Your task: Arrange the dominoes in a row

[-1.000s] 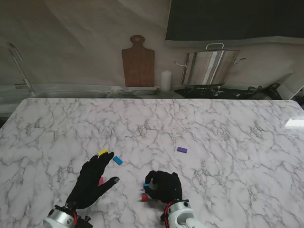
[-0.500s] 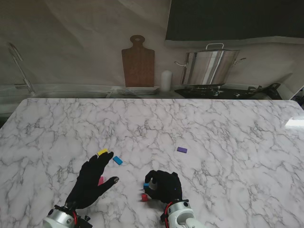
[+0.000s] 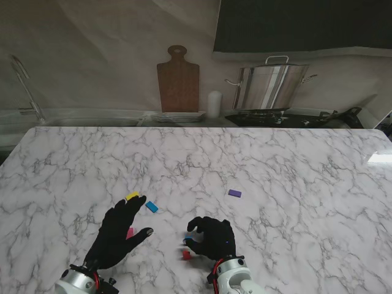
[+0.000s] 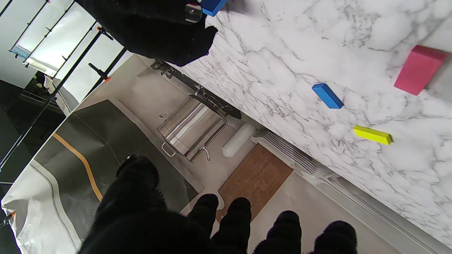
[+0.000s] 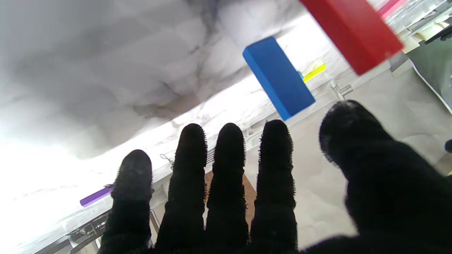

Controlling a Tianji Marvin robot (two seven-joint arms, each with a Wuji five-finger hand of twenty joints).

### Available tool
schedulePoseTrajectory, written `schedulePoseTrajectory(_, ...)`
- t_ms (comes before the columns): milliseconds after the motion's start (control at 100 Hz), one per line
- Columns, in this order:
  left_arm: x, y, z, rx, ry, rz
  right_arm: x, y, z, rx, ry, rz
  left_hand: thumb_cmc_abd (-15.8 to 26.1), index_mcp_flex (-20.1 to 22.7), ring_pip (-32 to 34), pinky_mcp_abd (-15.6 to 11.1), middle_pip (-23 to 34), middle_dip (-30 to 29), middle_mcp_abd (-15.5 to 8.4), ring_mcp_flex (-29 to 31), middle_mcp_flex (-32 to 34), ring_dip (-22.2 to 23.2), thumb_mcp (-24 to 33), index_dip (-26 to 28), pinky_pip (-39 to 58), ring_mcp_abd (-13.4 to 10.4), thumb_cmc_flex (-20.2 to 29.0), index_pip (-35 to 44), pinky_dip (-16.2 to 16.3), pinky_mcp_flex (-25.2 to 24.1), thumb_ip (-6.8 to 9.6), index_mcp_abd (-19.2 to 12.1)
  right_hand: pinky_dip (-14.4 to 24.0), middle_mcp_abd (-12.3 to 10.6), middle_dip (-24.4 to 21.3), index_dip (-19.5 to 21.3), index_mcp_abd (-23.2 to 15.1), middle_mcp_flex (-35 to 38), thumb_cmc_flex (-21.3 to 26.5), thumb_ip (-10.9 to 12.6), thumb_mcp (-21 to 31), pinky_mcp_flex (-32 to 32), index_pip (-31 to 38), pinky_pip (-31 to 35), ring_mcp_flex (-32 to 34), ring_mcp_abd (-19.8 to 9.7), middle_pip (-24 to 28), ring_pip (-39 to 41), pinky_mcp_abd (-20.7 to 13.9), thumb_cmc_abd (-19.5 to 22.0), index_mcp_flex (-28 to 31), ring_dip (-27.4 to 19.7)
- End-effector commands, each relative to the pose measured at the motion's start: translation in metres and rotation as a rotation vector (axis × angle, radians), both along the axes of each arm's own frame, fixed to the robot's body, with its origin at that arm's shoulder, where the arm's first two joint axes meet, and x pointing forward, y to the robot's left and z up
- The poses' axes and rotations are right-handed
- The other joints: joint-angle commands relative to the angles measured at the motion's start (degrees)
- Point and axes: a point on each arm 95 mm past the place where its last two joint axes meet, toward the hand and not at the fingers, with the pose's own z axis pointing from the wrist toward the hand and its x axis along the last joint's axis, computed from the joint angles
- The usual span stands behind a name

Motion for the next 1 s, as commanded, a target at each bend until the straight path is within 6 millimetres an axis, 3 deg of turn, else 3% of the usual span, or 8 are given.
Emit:
schedulePoseTrajectory(0, -0.002, -0.002, -0.001, 0.0, 0.01, -0.011, -0.001, 0.001, 0.007, 0.019, -0.014, -0.003, -0.82, -1.48, -0.25, -0.97, -0.46, 0.48, -0.86, -0.72, -2.0, -0.05, 0.08, 0.73, 0.23, -0.1, 0.79, 0.63, 0.83, -0.63, 0.62, 0.21, 0.83, -0.27, -0.35, 1.38, 0.34, -1.51, -2.24, 1.25, -0.42, -0.7, -1.02, 0.47, -1.2, -0.42, -0.23, -0.47, -1.7, 1.55, -1.99, -0.09)
schedulePoseTrajectory(160, -0.002, -0.002, -0.001, 0.001, 0.01, -0.013, -0.001, -0.003, 0.026, 0.042, -0.063, -0.01, -0.8, -1.49, -0.26, -0.96, -0.48, 0.47, -0.86, -0.72, -2.04, -0.06, 0.1, 0.72, 0.21, -0.1, 0.77, 0.62, 0.82, -0.63, 0.62, 0.16, 0.45, 0.34, -2.54, 1.5, 0.65, -2.19, -2.44, 1.6, -2.18, -1.22, -3.4, -0.84, -1.54, -0.07, -3.92, -3.96, -1.23, 2.83, -2.47, -1.5)
schedulePoseTrajectory(290, -0.003, -0.003, -0.001, 0.0, 0.008, -0.015, 0.005, -0.017, 0.045, 0.021, -0.096, -0.007, -0.76, -1.52, -0.26, -0.95, -0.48, 0.46, -0.83, -0.73, -2.04, -0.06, 0.1, 0.71, 0.21, -0.05, 0.78, 0.6, 0.82, -0.64, 0.62, 0.18, -2.56, 1.84, -10.31, -1.03, 1.57, -3.12, -2.13, 2.09, -4.89, -2.28, -8.19, -7.78, -0.97, -0.02, -14.18, -15.41, 0.58, 4.75, -3.54, -6.21)
schedulePoseTrajectory(420, -0.002, -0.004, -0.001, -0.002, 0.006, -0.02, 0.02, -0.038, 0.057, -0.041, -0.115, -0.019, -0.82, -1.45, -0.25, -0.97, -0.47, 0.46, -0.86, -0.73, -2.0, -0.06, 0.09, 0.71, 0.2, -0.09, 0.79, 0.63, 0.81, -0.63, 0.62, 0.18, -4.92, 2.2, -14.85, -3.45, 2.43, -2.82, -0.79, 2.62, -5.39, -2.51, -10.92, -12.47, 0.05, -0.4, -19.03, -22.61, 1.38, 5.45, -3.86, -8.87)
schedulePoseTrajectory(740, -0.001, -0.009, -0.002, 0.004, 0.013, -0.033, 0.074, -0.081, 0.06, -0.212, -0.092, -0.061, -0.46, -1.44, -0.26, -0.96, -0.46, 0.46, -0.83, -0.75, -1.98, -0.05, 0.05, 0.71, 0.19, -0.08, 0.58, 0.63, 0.81, -0.64, 0.61, 0.19, -8.69, 2.24, -19.57, -7.98, 2.73, -4.65, 2.21, 5.34, 0.08, -2.67, -14.57, -18.67, 0.27, -1.29, -23.64, -29.87, 2.3, 6.02, -6.68, -11.9)
schedulePoseTrajectory(990, -0.001, -0.01, -0.004, 0.013, 0.024, -0.044, 0.114, -0.1, 0.05, -0.324, -0.05, -0.086, -0.36, -1.43, -0.26, -0.96, -0.47, 0.46, -0.89, -0.74, -2.0, -0.06, 0.08, 0.71, 0.16, -0.18, 0.66, 0.63, 0.76, -0.62, 0.63, 0.13, -9.69, 1.68, -19.07, -8.29, 2.5, -6.77, 2.02, 5.4, 1.39, -3.16, -13.7, -19.85, -0.55, -1.57, -21.99, -30.52, 2.32, 5.33, -7.79, -12.07)
